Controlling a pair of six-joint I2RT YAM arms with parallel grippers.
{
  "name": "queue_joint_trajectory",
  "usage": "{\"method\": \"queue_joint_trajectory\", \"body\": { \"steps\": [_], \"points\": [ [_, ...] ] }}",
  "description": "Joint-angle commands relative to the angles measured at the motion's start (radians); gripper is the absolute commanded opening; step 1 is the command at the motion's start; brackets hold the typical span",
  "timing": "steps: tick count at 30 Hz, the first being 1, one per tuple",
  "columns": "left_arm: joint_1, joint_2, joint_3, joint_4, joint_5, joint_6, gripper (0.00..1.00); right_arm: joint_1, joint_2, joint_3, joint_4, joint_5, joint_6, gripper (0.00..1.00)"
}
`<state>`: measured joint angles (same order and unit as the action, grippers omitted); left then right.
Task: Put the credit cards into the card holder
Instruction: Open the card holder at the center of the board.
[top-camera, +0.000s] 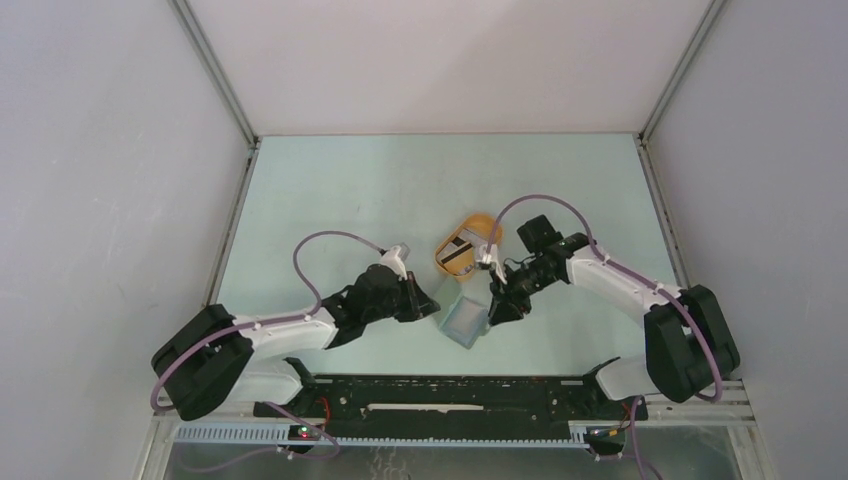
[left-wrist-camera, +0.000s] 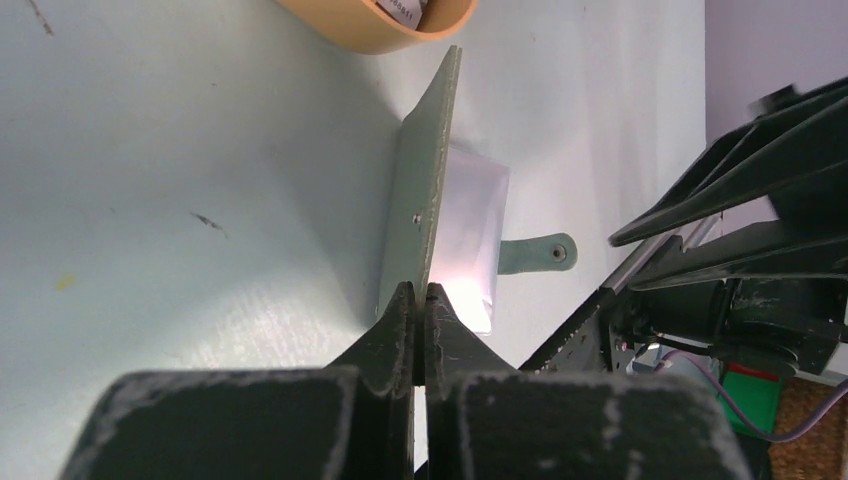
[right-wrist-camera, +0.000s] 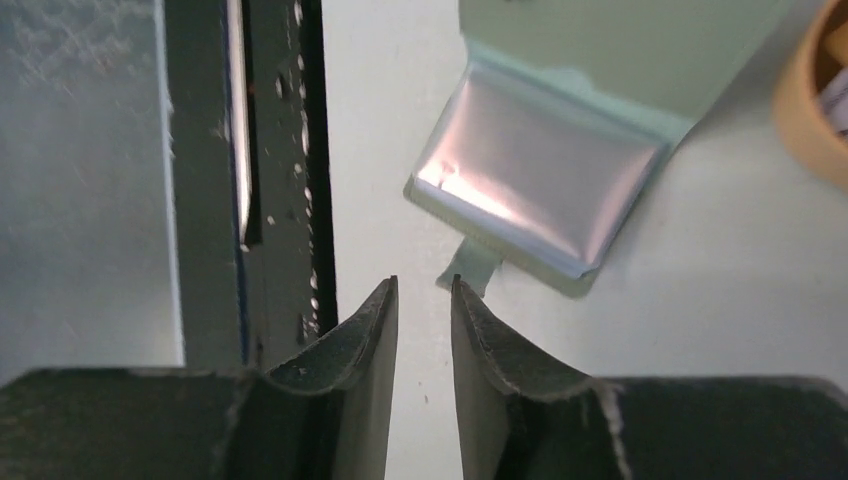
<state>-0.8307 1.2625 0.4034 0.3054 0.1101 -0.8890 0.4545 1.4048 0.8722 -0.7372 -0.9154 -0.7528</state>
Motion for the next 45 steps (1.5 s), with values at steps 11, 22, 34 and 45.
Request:
{"method": "queue_joint_trajectory", "body": {
  "steps": [11,22,34,45],
  "points": [
    [0.000,-0.026,-0.051,0.037,-0.031,-0.053,0.00,0.317,-0.028,-0.083,0.217,0.371,-0.151,0.26],
    [0.016,-0.001,-0.070,0.067,0.005,-0.090,0.00,0.451,-0.022,-0.082,0.178,0.490,-0.150,0.25],
    [0.038,0.028,-0.084,0.078,0.039,-0.134,0.00,0.418,0.001,-0.059,0.115,0.461,-0.180,0.29],
    [0.042,0.063,-0.092,0.117,0.071,-0.147,0.00,0.455,0.042,-0.064,0.213,0.567,-0.133,0.41]
  ]
}}
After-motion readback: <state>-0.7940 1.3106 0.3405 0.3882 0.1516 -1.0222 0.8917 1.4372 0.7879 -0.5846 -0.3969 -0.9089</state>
